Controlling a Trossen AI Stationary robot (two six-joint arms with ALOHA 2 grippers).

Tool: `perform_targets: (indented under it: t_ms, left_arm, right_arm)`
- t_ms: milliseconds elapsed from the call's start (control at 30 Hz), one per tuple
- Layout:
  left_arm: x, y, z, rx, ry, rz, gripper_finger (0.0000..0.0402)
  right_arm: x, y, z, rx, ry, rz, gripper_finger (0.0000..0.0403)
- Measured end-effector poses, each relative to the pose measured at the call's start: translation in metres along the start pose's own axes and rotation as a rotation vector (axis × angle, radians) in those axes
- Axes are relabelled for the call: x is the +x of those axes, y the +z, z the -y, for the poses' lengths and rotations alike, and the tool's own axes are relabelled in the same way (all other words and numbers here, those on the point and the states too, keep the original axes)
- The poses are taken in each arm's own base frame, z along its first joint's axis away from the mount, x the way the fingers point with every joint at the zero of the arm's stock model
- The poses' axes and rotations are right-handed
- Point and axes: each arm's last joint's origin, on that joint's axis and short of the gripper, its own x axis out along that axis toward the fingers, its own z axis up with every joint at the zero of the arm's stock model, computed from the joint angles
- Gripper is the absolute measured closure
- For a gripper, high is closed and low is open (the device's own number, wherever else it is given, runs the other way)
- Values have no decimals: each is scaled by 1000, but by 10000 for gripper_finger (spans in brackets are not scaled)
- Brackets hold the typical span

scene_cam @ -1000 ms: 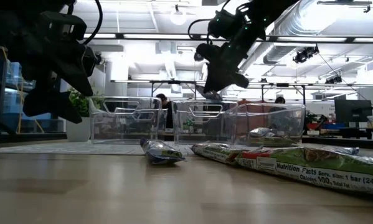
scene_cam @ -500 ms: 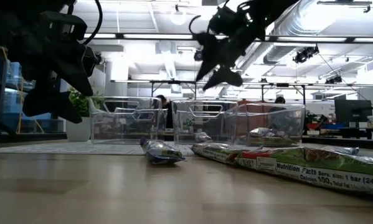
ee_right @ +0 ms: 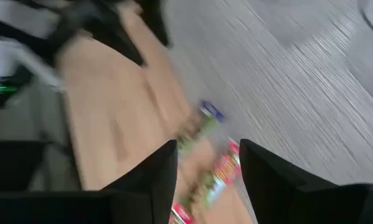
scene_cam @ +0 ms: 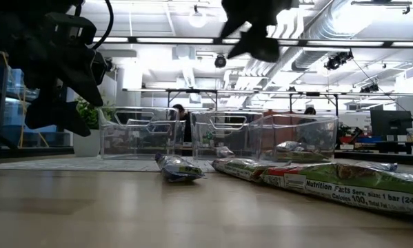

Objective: Pick and place Granola Bars by type
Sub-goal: Put the red granola bar into the middle transparent bin

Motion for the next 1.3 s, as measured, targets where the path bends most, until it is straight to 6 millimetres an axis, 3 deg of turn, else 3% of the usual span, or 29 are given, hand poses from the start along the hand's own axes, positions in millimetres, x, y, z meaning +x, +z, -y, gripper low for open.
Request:
perform_targets:
  t_ms: [167,367,533,800,1133,1300]
  left_arm:
    - [0,0,0,0,2,4,131]
    - [0,0,0,2,2,6,131]
    - [0,0,0,2,3,6,131]
    - [0,0,0,1,1,1,131]
    - [0,0,0,1,-1,-2,131]
    - [0,0,0,1,-1,-2,131]
  right_arm:
    - [13,-35,-19,51,-215,-35,245]
    - [37,-66,-27,148,-397,-70,245]
    - [70,-81,-30,160,-412,-103,245]
    - [119,-89,-31,200,-277,-157,245]
    - [121,-93,-28,219,-295,-204,247]
    - [120,-96,-26,176,-307,-242,224]
